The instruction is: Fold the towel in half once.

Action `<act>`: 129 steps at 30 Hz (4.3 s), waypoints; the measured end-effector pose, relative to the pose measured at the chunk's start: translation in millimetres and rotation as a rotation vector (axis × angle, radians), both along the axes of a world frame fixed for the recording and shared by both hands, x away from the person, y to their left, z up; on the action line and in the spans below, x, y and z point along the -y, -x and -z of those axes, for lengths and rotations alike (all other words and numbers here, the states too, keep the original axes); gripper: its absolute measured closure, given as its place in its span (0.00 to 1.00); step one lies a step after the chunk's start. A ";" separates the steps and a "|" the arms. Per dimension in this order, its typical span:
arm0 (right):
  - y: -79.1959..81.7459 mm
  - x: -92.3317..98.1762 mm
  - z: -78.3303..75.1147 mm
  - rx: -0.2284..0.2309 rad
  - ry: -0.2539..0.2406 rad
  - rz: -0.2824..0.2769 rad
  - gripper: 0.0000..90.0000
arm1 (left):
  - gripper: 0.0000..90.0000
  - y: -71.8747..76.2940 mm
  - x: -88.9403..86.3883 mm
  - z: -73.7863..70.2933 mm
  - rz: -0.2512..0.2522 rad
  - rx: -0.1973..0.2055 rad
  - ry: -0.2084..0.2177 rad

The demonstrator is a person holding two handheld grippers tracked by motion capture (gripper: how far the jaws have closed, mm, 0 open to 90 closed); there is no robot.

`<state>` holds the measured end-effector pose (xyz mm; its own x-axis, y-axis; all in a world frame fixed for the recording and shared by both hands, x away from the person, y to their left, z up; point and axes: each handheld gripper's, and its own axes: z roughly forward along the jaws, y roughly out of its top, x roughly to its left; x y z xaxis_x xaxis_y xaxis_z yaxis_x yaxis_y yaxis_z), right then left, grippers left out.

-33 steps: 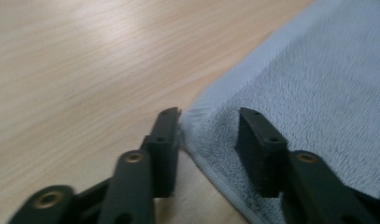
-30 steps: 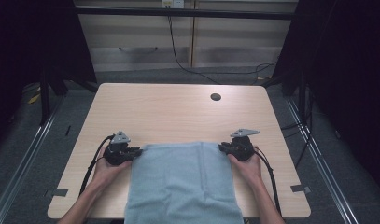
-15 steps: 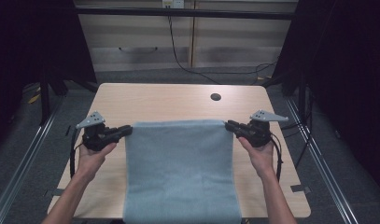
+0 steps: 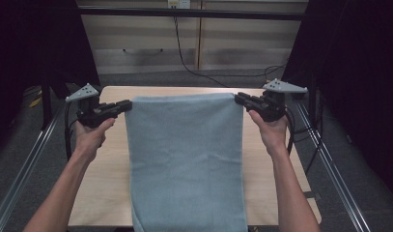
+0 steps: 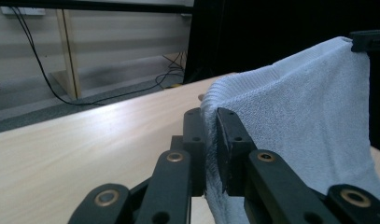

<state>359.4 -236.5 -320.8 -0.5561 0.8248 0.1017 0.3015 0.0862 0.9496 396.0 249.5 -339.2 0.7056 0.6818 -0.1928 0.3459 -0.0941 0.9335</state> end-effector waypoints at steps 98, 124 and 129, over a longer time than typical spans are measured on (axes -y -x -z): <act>-30.7 -15.6 144.8 -0.326 0.140 0.068 0.91 | 0.99 -40.4 27.9 101.1 -0.053 -0.208 -0.020; 99.2 6.2 42.8 -0.023 0.010 -0.072 0.91 | 0.99 91.8 -18.1 45.6 0.100 -0.005 0.051; 134.5 2.6 44.3 -0.010 0.012 -0.108 0.91 | 0.99 129.9 -26.6 50.9 0.132 -0.014 0.060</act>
<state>225.0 -239.1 -365.1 -0.6409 0.7613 0.0983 0.2995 0.1300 0.9452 266.1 276.1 -390.1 0.7852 0.5705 -0.2409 0.3475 -0.0838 0.9339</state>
